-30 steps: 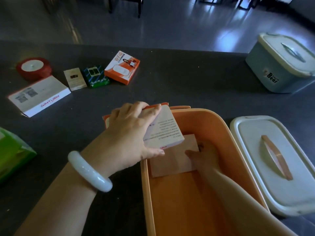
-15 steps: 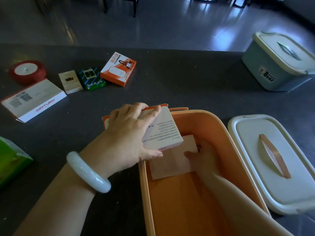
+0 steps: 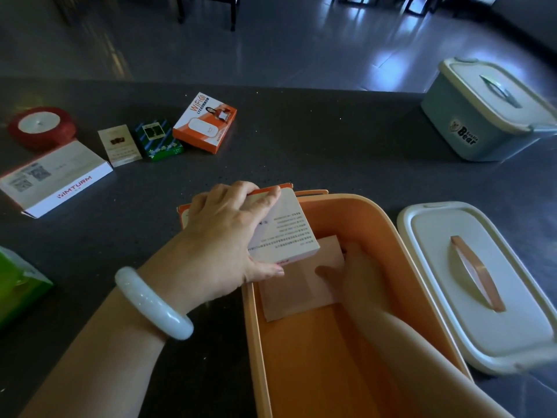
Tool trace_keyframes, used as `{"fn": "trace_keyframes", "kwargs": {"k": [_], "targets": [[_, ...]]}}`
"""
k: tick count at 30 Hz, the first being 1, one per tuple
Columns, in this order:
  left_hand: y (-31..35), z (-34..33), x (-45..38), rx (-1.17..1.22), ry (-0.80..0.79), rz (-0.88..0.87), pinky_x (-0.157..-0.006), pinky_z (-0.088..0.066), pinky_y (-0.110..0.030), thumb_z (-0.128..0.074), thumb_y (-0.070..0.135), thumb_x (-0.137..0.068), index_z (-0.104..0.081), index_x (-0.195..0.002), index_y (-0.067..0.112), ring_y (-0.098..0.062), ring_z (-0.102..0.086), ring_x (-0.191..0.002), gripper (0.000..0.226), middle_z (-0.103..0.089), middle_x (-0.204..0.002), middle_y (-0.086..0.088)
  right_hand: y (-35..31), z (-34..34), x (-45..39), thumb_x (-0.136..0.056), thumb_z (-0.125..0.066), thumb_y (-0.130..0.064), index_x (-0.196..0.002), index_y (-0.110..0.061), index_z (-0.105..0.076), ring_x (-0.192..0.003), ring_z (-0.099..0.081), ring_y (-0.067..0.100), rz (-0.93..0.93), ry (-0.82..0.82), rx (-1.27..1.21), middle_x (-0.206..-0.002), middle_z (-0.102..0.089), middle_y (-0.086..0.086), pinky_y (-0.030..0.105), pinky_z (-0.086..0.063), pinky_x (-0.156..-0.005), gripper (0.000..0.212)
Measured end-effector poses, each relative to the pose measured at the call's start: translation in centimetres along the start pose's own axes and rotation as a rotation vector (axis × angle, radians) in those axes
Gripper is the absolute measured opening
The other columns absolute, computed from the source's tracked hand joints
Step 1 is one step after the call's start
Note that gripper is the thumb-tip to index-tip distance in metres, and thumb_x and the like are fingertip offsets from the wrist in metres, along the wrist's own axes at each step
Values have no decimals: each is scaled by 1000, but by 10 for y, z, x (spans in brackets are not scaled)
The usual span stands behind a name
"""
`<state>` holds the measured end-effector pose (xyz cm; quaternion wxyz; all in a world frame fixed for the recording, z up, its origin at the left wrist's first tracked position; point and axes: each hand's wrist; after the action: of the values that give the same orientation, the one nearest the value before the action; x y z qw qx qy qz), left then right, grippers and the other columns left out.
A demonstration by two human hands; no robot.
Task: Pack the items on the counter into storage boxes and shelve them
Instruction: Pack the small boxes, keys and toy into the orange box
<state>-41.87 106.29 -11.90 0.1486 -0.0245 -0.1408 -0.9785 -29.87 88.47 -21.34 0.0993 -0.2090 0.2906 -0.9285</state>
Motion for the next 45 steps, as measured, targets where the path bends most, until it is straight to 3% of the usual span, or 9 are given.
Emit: {"fn": "trace_keyframes", "kwargs": {"k": [4, 9, 12, 14, 16, 20, 41, 43, 45], "targets": [[0, 1, 0, 4, -6, 3, -112, -14, -38, -62, 72, -72, 4, -151, 42, -13, -11, -132, 107, -9, -145, 12, -2, 1, -2, -85, -70, -31, -137, -18, -41, -114, -55, 28, -81, 1, -167, -132, -54, 7, 48, -46, -99, 61], [2, 2, 0, -12, -15, 10, -112, -17, -38, -62, 72, -72, 4, -150, 42, -13, -12, -133, 106, -8, -145, 11, -1, 14, 4, -100, -51, -25, -136, -11, -48, -94, -67, 22, -205, -112, -818, -129, -56, 10, 23, -56, -59, 39], [2, 2, -1, -21, -25, 12, -112, -16, -38, -62, 71, -73, 4, -151, 41, -14, -13, -134, 106, -9, -147, 11, -2, 16, 13, -98, -52, -18, -129, -5, -52, -95, -67, 18, -239, -236, -986, -115, -62, 7, 11, -52, -59, 33], [2, 2, -1, -20, -34, 16, -113, -16, -39, -62, 71, -73, 5, -151, 42, -14, -13, -135, 106, -9, -148, 10, 2, 11, 15, -102, -39, -12, -126, -2, -51, -93, -67, 25, -31, -350, -766, -119, -60, 14, 29, -57, -65, 28], [2, 3, -1, -15, -37, 20, -113, -16, -39, -62, 70, -73, 5, -151, 42, -15, -13, -136, 106, -10, -149, 10, 11, 10, 17, -98, -46, -7, -134, -11, -48, -117, -55, 21, 225, -408, -419, -140, -48, 9, 33, -55, -79, 36], [3, 1, 0, -18, -27, 15, -113, -17, -39, -63, 71, -73, 4, -151, 41, -15, -15, -136, 106, -12, -149, 10, 23, 9, 9, -90, -64, -29, -142, -46, -33, -146, -10, 9, 304, -452, 140, -156, -17, -21, 45, -19, -119, 63], [-1, -3, -1, -19, -2, 13, -112, -18, -42, -64, 70, -72, 2, -151, 42, -17, -16, -136, 106, -15, -150, 9, 17, 11, 12, -88, -68, -29, -139, -36, -45, -141, -29, 18, 217, -332, 79, -152, -31, -13, 45, -26, -116, 57], [-1, -2, -1, -18, -7, 19, -112, -19, -42, -64, 70, -73, 2, -151, 43, -16, -16, -136, 106, -14, -150, 9, 13, 12, 12, -90, -65, -19, -138, -26, -49, -132, -43, 23, 205, -334, -42, -147, -42, -5, 43, -40, -108, 51], [0, -2, -1, -24, -7, 23, -112, -20, -43, -64, 70, -73, 1, -151, 42, -17, -17, -136, 106, -15, -150, 8, 5, 15, 14, -97, -53, -12, -133, -12, -52, -104, -60, 28, 157, -294, -254, -134, -53, 7, 41, -56, -80, 37]]}}
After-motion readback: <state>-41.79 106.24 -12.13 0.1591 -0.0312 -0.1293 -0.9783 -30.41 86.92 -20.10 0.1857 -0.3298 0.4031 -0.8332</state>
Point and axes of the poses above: each hand's wrist, its own x-axis away from the middle knuckle, its own z-axis out of the back of the hand, y = z × x
